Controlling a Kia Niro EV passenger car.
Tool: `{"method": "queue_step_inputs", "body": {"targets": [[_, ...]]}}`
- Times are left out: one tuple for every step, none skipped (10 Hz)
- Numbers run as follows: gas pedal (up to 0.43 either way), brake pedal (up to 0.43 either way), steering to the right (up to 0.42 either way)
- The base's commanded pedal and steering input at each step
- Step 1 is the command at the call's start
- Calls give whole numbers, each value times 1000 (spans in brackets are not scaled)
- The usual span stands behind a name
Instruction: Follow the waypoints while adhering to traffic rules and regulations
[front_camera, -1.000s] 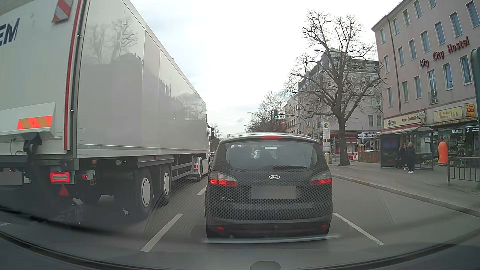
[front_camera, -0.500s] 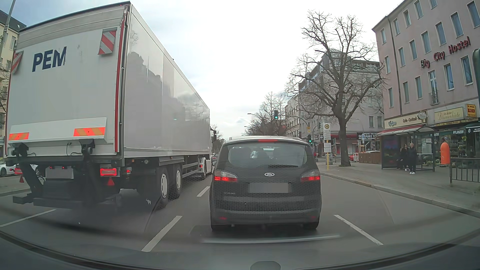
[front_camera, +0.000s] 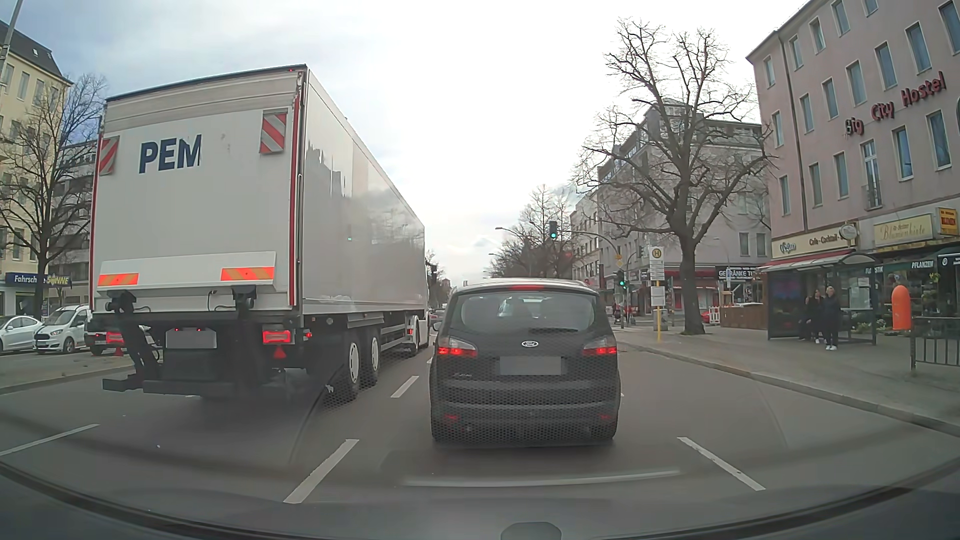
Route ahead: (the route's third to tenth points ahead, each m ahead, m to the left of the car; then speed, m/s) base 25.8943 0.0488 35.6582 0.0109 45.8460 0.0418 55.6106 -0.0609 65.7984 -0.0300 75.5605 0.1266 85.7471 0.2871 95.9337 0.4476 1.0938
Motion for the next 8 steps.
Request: {"method": "queue_step_inputs", "body": {"targets": [[197,0,9],[209,0,16],[220,0,18],[220,0,20],[220,0,20],[220,0,20],[220,0,19],[220,0,18]]}}
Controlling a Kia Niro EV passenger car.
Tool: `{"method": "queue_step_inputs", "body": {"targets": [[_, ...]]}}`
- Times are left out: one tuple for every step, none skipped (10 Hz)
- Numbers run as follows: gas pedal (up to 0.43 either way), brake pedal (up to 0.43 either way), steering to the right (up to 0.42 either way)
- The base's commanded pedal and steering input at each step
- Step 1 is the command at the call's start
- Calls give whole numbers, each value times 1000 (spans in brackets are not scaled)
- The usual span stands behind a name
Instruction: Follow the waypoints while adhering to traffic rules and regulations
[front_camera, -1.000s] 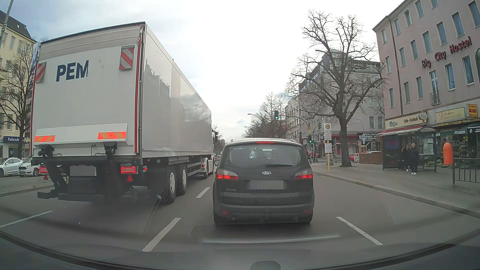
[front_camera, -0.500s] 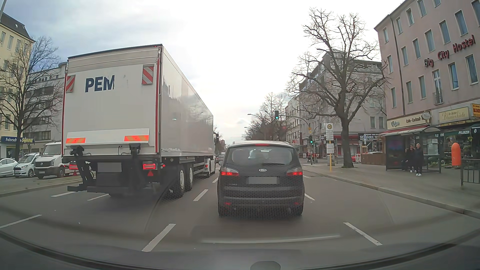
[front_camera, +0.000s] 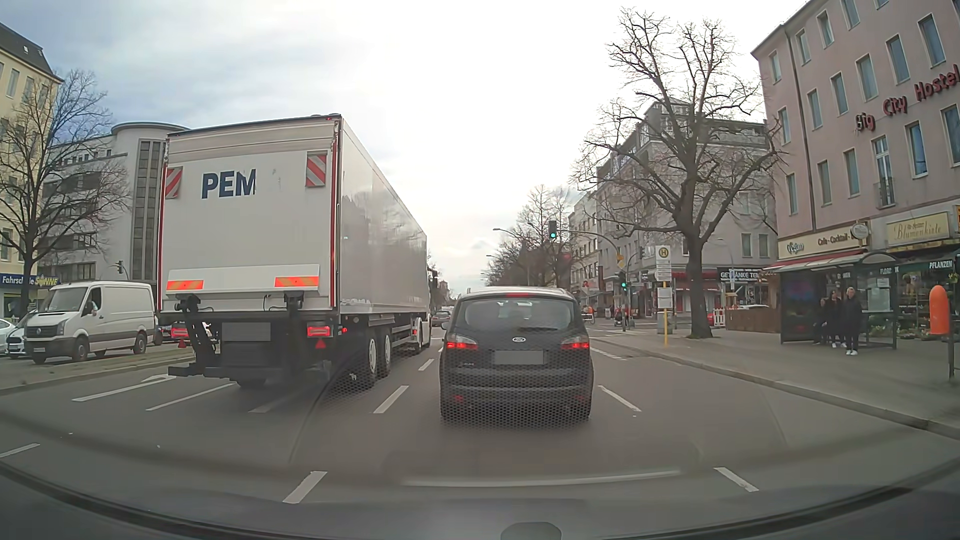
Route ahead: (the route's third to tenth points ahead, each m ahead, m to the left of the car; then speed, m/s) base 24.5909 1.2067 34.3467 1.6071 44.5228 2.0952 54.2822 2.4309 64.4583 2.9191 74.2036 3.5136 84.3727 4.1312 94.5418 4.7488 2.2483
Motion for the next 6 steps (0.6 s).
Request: {"method": "queue_step_inputs", "body": {"targets": [[220,0,18],[220,0,17],[220,0,17],[220,0,14],[220,0,10],[220,0,5]]}}
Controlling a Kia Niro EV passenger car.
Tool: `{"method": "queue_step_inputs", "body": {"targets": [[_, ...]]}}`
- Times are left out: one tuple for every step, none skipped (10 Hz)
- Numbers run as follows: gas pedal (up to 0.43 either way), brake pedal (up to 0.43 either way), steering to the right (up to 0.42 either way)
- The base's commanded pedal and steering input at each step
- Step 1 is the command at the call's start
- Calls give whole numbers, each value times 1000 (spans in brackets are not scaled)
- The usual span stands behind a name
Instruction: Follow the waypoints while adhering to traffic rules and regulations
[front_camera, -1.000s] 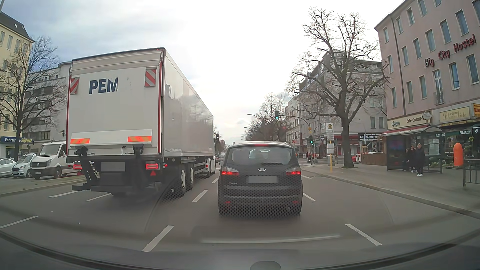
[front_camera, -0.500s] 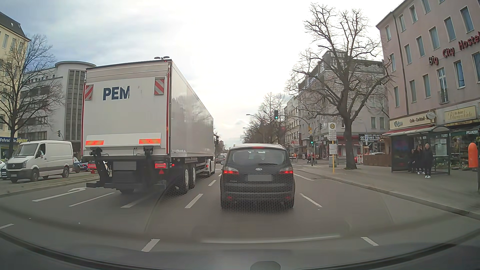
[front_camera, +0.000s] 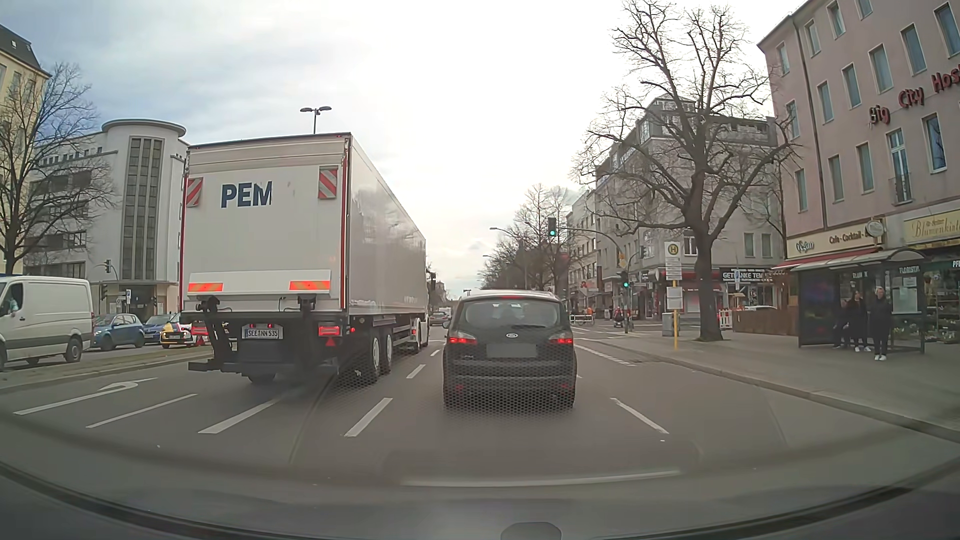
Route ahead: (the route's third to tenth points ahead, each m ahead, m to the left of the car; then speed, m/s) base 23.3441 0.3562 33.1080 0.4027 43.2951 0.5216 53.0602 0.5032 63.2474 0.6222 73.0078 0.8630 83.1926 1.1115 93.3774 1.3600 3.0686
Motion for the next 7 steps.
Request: {"method": "queue_step_inputs", "body": {"targets": [[220,0,2],[220,0,-1],[220,0,-1],[220,0,-2],[220,0,-2],[209,0,-2],[177,0,-2]]}}
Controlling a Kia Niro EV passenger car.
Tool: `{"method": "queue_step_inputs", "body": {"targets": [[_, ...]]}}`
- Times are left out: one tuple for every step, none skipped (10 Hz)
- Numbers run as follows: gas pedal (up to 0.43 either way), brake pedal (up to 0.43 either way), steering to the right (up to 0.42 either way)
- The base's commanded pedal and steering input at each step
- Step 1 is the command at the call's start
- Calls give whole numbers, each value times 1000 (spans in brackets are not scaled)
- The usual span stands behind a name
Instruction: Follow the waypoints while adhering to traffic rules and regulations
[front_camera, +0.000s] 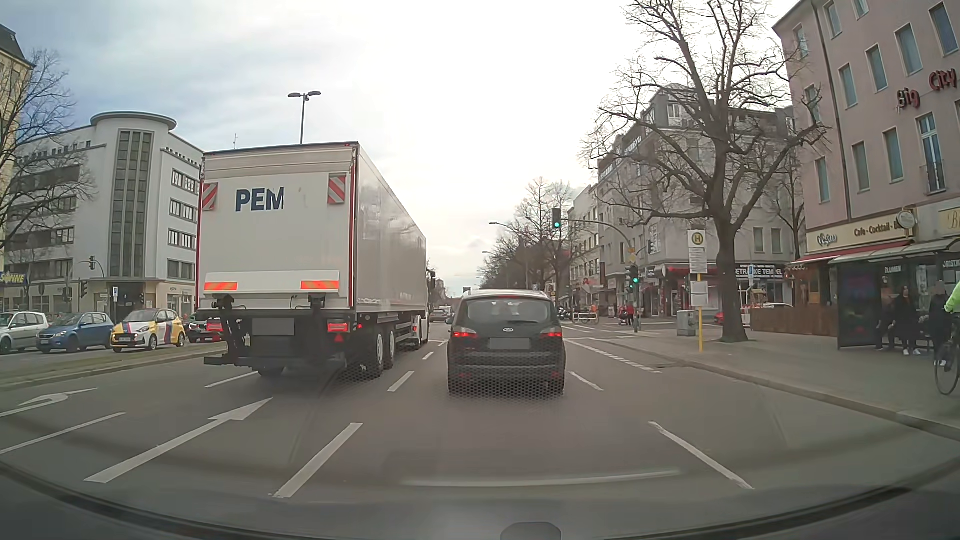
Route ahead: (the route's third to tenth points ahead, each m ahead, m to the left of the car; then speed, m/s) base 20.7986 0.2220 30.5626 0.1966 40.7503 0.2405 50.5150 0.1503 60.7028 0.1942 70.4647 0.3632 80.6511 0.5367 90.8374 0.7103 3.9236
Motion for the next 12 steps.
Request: {"method": "queue_step_inputs", "body": {"targets": [[138,0,-2],[138,0,-2],[138,0,-2],[138,0,-2],[138,0,-2],[138,0,-2],[150,0,-2],[169,0,-2],[228,0,-2],[240,0,-2],[248,0,-2],[248,0,-2]]}}
